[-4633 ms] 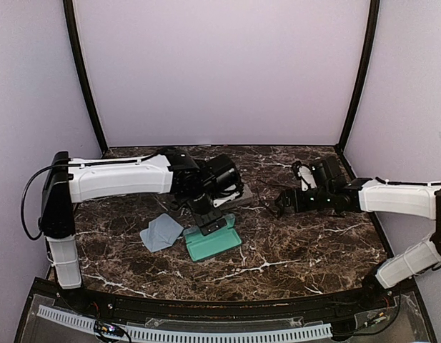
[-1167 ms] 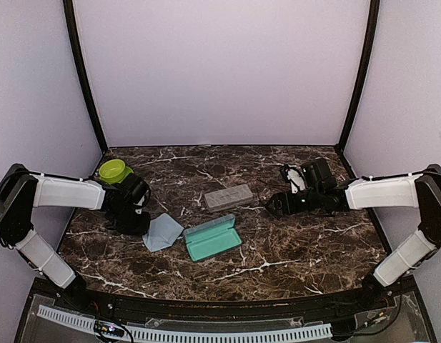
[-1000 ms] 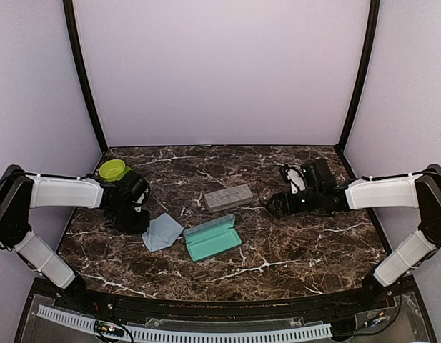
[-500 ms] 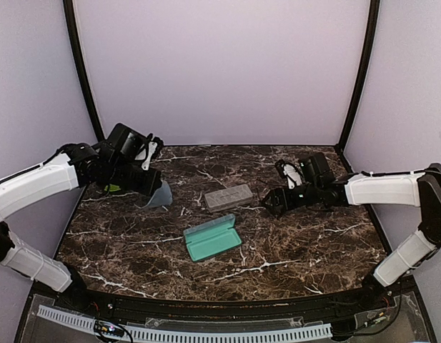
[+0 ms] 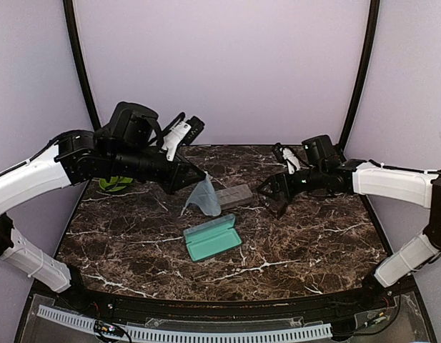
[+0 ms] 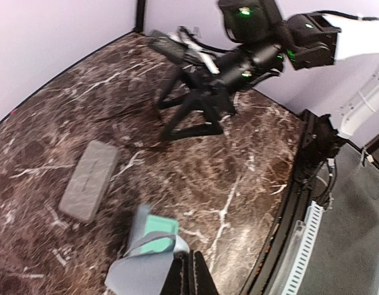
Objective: Organize the sunglasses
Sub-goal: Pick up the corner of the glasses cleaning cloth at the center of the board, then place the glasses cleaning cloth at the center of the board, then pick up the glasses cleaning cloth from the center of the board.
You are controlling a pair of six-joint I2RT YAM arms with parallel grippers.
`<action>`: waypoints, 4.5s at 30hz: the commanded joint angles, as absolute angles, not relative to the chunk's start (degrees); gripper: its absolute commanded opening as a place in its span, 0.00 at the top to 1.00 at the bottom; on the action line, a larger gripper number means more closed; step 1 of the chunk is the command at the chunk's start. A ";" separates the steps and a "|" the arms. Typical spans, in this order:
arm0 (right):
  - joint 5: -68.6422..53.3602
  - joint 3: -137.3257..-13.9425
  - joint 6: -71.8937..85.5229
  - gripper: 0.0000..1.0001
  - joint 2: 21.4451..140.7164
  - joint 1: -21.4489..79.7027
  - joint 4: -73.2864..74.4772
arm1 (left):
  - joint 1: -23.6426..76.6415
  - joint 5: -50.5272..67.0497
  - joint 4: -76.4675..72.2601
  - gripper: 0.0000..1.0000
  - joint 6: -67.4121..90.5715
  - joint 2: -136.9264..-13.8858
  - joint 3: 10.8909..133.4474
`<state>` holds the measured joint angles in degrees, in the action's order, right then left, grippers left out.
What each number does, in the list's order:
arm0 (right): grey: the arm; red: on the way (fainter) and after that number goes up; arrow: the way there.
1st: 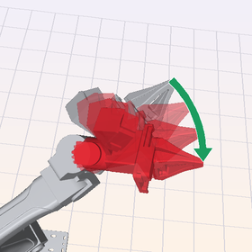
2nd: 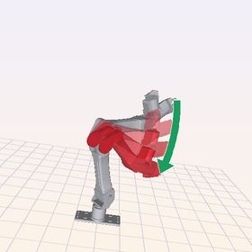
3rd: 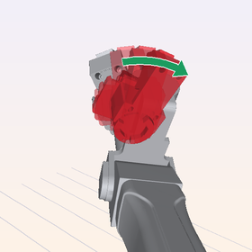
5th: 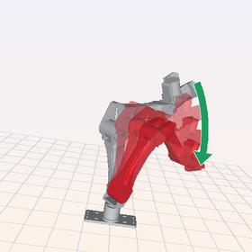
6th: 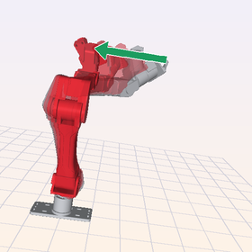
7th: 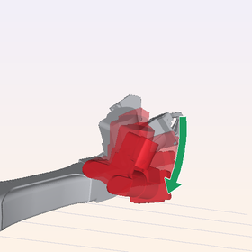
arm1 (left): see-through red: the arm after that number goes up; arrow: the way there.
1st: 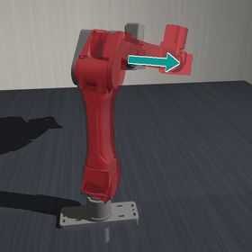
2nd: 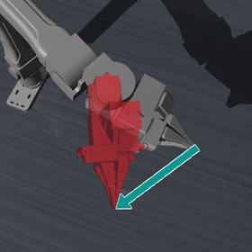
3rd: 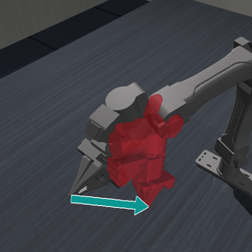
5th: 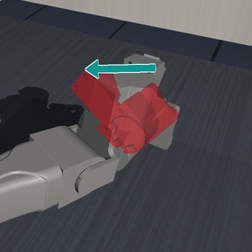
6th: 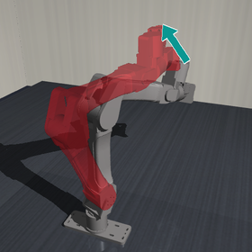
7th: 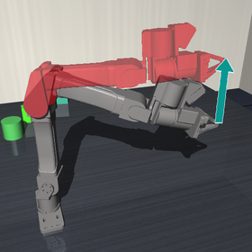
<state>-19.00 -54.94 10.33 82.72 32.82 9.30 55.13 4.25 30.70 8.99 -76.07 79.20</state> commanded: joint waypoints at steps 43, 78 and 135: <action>-25.53 -34.73 19.90 0.64 75.52 37.40 15.37 | 63.19 14.08 9.44 1.00 17.29 -110.22 70.66; -24.37 -32.65 21.43 0.72 80.09 42.97 11.65 | 62.93 14.37 8.17 1.00 17.45 -109.51 66.82; -19.75 -37.68 18.31 1.00 79.99 44.10 16.64 | 63.09 14.97 10.89 1.00 15.82 -109.38 69.90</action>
